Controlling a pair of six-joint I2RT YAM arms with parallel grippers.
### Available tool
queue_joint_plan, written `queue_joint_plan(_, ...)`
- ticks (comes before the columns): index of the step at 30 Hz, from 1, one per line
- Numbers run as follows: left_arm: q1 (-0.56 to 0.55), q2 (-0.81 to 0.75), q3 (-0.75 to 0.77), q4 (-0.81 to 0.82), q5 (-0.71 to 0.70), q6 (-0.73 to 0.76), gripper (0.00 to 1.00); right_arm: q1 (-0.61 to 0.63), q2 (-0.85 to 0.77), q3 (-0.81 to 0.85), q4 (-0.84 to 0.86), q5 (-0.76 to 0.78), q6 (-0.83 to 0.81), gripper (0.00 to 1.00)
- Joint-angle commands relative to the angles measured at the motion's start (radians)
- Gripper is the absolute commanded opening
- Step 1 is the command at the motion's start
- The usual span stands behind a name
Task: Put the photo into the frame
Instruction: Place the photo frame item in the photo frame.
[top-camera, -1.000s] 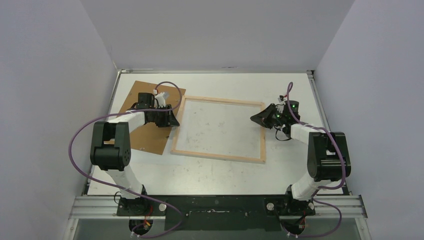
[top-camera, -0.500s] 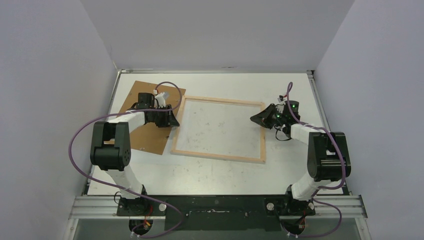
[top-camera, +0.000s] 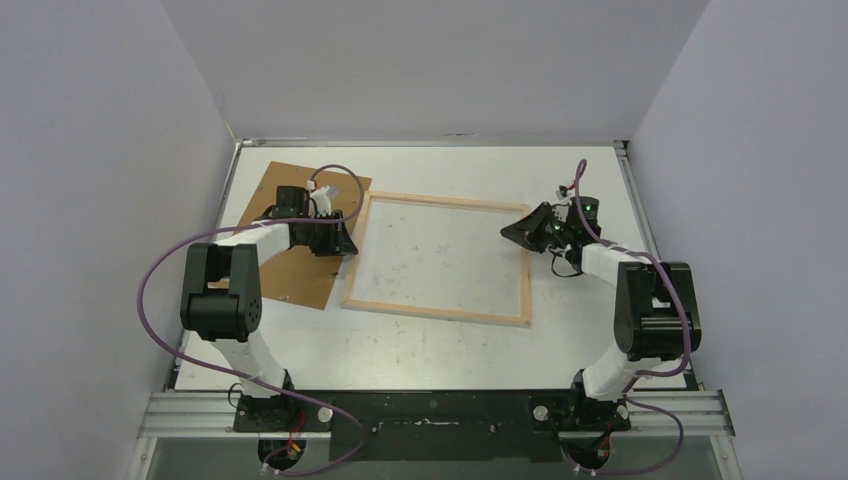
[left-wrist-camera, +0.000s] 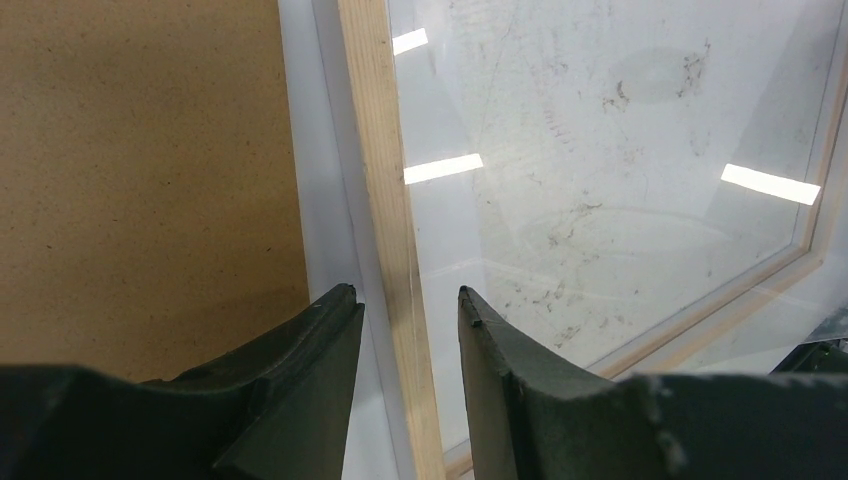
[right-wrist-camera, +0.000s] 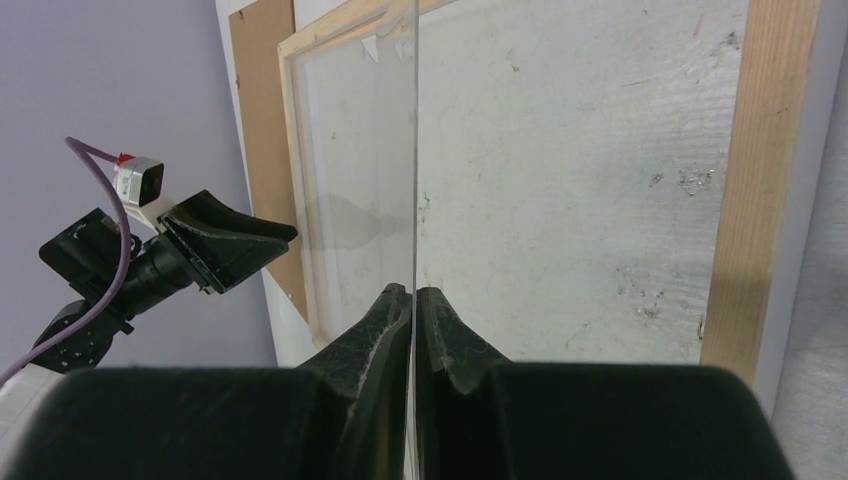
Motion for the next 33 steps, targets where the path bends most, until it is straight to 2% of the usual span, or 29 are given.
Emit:
queue_joint_plan(1, -0.005, -0.012, 0.018, 0.005, 0.007, 0.016, 0.39, -0.001, 0.011, 0.049, 0.056, -0.019, 0.006, 0.05)
queue_joint_plan(33, -0.035, -0.074, -0.032, -0.041, 0.020, 0.048, 0.38, 0.003, 0.046, 0.132, -0.004, -0.062, -0.048, 0.05)
